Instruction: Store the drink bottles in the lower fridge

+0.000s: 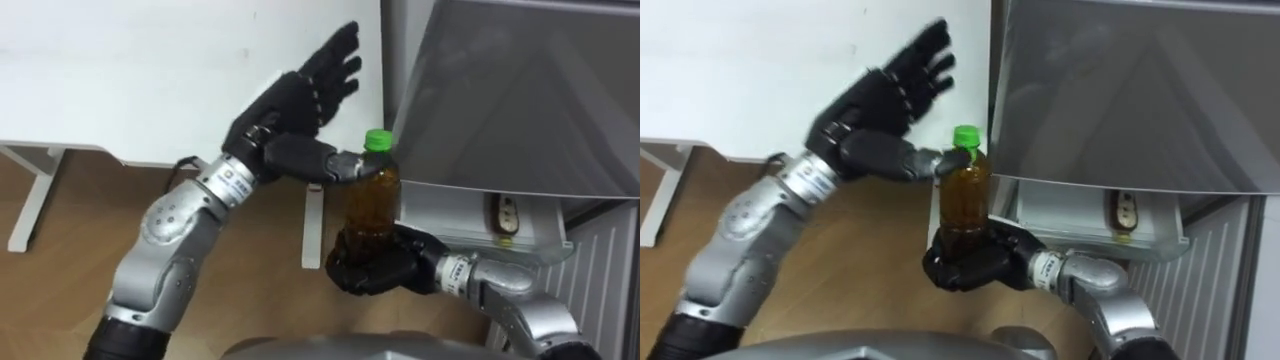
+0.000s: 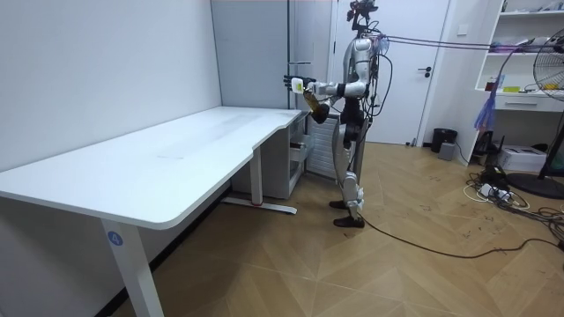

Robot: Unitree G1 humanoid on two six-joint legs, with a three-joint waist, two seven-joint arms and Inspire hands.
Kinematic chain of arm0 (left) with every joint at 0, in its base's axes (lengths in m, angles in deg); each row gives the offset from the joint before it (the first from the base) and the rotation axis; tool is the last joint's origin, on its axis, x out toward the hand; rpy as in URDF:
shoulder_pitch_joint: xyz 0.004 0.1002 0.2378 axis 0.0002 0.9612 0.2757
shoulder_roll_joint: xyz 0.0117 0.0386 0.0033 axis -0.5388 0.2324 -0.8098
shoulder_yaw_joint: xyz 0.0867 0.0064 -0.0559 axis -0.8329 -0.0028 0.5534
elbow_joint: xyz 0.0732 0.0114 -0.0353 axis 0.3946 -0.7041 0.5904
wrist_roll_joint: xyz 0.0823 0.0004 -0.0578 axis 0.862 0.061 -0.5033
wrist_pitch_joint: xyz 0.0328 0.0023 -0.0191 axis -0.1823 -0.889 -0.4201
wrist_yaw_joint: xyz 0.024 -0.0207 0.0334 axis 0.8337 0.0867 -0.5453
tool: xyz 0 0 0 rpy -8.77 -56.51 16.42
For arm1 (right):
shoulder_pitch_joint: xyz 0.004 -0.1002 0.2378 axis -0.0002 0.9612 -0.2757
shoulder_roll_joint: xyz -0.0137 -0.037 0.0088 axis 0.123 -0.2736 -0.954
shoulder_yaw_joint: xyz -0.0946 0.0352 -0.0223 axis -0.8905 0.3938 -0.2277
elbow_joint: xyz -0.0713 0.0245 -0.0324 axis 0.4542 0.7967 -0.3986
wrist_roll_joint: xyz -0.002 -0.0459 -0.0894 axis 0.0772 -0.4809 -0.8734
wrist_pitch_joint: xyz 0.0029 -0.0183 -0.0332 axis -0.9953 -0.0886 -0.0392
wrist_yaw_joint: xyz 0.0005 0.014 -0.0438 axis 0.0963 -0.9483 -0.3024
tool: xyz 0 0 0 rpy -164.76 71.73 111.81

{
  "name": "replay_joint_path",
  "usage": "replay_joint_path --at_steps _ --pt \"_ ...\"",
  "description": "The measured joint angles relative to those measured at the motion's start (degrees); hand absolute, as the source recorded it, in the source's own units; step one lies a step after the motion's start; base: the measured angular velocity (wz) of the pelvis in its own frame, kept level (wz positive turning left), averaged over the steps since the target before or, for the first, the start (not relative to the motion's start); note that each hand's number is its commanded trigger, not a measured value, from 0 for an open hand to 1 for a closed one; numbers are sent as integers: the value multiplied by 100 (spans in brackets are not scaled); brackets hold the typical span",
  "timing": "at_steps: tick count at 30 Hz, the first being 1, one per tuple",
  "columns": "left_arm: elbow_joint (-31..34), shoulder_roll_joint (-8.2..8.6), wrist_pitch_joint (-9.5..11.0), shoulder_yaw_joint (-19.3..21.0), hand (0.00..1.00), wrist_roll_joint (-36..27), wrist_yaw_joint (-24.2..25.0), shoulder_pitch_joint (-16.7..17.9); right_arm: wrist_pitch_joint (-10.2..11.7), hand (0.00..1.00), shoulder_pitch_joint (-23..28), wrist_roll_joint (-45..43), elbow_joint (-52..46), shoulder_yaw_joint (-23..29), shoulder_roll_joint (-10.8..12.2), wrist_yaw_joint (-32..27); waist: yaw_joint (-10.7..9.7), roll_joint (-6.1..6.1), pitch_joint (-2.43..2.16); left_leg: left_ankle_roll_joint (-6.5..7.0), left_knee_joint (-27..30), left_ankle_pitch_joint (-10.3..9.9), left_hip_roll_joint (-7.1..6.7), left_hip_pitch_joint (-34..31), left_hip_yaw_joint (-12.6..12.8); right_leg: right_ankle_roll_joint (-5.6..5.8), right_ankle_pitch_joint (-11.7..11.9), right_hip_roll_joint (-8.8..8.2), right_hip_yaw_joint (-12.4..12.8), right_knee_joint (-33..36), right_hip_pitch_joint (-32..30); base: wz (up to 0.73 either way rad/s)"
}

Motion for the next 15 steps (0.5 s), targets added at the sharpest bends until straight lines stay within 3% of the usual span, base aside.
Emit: replay_joint_path --at_steps 3,7,15 --pt "280 64 259 239 0 -5 -191 6 16 100 150 -18 308 264 33 -20 61 0 -1 0 -17 0 0 67 -24 0 0 2 -40 -88 87 4" --pt "496 57 289 531 0 1 -498 6 15 100 371 -21 447 380 30 -108 173 22 1 -2 -35 -1 11 69 1 0 0 15 -47 -87 74 -2" --pt "836 38 452 1748 0 106 -1371 3 128 100 716 -54 939 1062 115 -260 207 99 -15 -2 -81 -1 11 210 -6 0 0 22 -42 -195 274 1"
